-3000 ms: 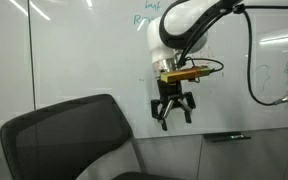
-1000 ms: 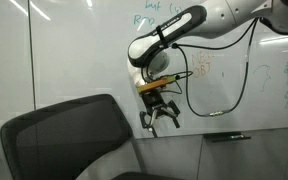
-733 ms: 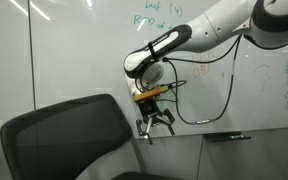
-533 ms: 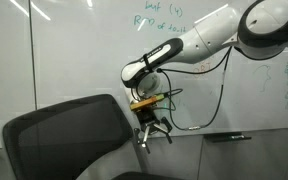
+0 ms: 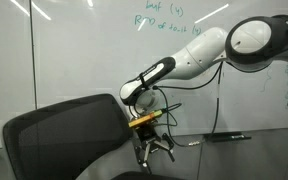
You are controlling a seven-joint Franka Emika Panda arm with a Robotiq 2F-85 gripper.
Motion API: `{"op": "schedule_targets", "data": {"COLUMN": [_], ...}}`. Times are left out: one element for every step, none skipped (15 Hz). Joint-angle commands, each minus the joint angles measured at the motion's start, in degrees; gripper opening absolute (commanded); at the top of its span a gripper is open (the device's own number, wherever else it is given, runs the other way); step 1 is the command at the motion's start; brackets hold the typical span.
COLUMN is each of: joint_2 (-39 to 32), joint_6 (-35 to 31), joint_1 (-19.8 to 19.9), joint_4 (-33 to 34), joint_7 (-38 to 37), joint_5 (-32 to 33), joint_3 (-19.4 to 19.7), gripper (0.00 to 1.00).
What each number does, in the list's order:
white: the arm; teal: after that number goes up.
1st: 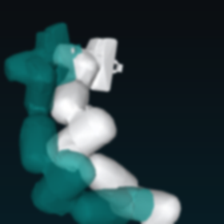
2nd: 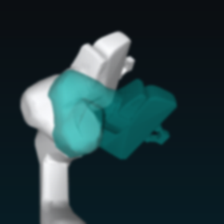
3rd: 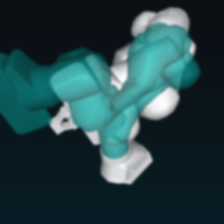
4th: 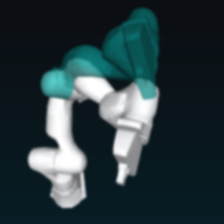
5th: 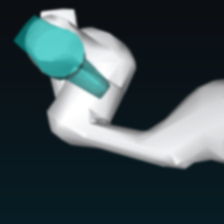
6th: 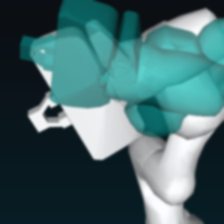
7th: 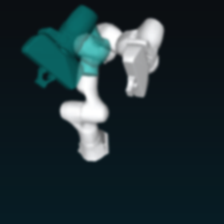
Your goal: Pick up the marker, then scribble on the board
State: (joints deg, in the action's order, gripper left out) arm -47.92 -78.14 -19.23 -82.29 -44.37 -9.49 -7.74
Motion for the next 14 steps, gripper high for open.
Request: {"op": "schedule_targets", "data": {"joint_2": [-0.97, -0.88, -0.64, -0.55, -0.33, -0.09, 0.61, 1.87, 3.12, 4.71, 6.33, 8.12, 9.50, 10.72], "joint_6": [-0.50, -1.13, -2.15, -3.15, -4.56, -5.41, -7.56, -10.63, -14.18, -18.80, -23.20, -27.93, -32.57, -36.91], "joint_1": [2.95, 3.26, 3.52, 3.78, 3.99, 4.38, 4.65, 4.89, 5.43, 5.74, 5.74, 5.83, 5.85, 6.04], "joint_4": [-0.47, -1.79, -3.55, -4.97, -6.59, -8.03, -10.03, -12.61, -15.18, -18.23, -21.39, -24.93, -28.00, -30.72], "joint_7": [2.16, 2.39, 2.46, 2.79, 3.29, 4.31, 5.70, 7.71, 9.75, 11.96, 13.46, 14.82, 16.21, 17.71], "joint_5": [-3.43, -3.80, -4.18, -4.36, -4.41, -4.40, -4.37, -3.99, -4.06, -3.91, -3.46, -3.24, -2.77, -2.62], "joint_3": [2.03, 2.27, 2.57, 2.85, 3.05, 3.13, 3.17, 3.12, 3.09, 3.04, 3.21, 3.35, 3.59, 3.70], "gripper": [1.00, 1.00, 1.00, 1.00, 1.00, 1.00, 1.00, 1.00, 1.00, 1.00, 1.00, 1.00, 1.00, 1.00]}}
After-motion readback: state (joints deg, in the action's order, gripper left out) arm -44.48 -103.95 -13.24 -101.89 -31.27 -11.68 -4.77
